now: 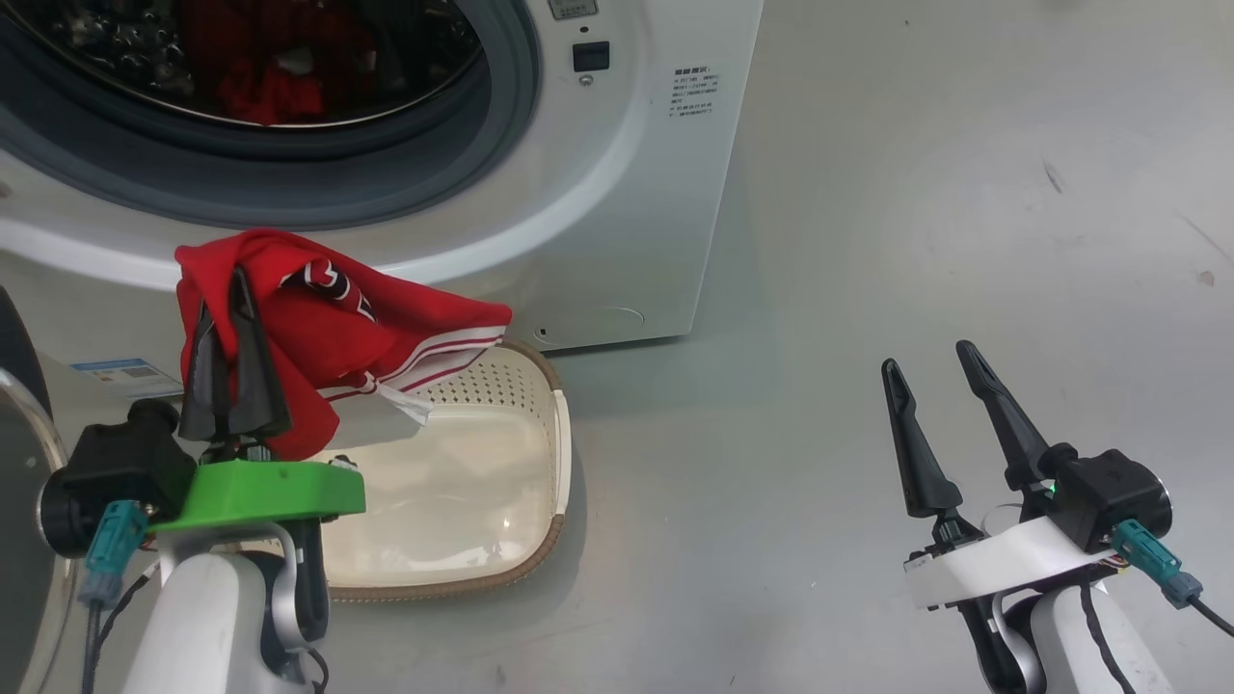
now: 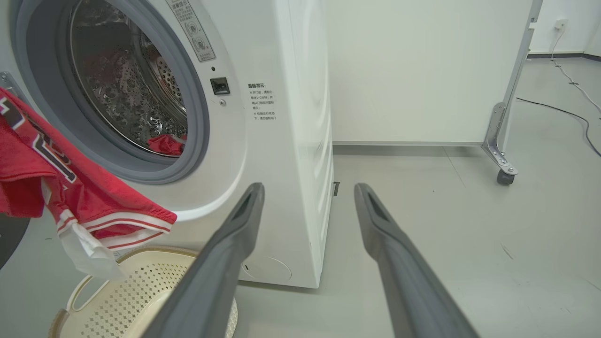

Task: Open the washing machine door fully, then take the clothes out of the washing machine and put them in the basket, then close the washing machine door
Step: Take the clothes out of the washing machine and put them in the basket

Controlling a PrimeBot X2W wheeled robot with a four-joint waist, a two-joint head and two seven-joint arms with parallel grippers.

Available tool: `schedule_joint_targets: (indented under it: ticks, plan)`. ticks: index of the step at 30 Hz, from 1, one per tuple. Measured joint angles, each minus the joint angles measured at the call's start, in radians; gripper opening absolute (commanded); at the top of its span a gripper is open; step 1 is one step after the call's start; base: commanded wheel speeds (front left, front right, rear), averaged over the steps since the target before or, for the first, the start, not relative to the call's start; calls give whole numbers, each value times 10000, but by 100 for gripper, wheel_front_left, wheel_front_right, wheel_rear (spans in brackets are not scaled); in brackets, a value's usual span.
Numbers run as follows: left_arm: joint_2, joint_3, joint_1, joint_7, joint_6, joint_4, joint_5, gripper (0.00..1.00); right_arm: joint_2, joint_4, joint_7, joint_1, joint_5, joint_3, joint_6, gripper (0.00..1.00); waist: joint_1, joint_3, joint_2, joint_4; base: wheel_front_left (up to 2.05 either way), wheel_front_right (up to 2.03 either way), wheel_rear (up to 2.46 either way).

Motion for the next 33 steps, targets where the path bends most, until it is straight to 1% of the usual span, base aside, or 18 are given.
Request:
schedule_joint_targets:
  ticks: [12, 20, 25, 33]
  plan:
    - [-8, -510, 466, 2, 8, 709, -31, 0, -2, -244, 0, -197, 0, 249, 0, 100, 0, 589, 0, -202, 0, 0, 0]
    - [-10, -573, 461, 4, 19, 1494, -50, 0, -4, -364, 0, -402, 8, 297, 0, 100, 0, 1127, 0, -381, 0, 0, 0]
    - [-12, -493, 310, 161, 50, 2472, -125, 0, -4, -506, 0, -696, 82, 499, 0, 100, 0, 1697, 0, -593, 0, 0, 0]
    - [-19, -407, -690, 842, 94, 4031, -366, 0, -10, -633, 0, -1175, 234, 731, 0, 100, 0, 2519, 0, -1004, 0, 0, 0]
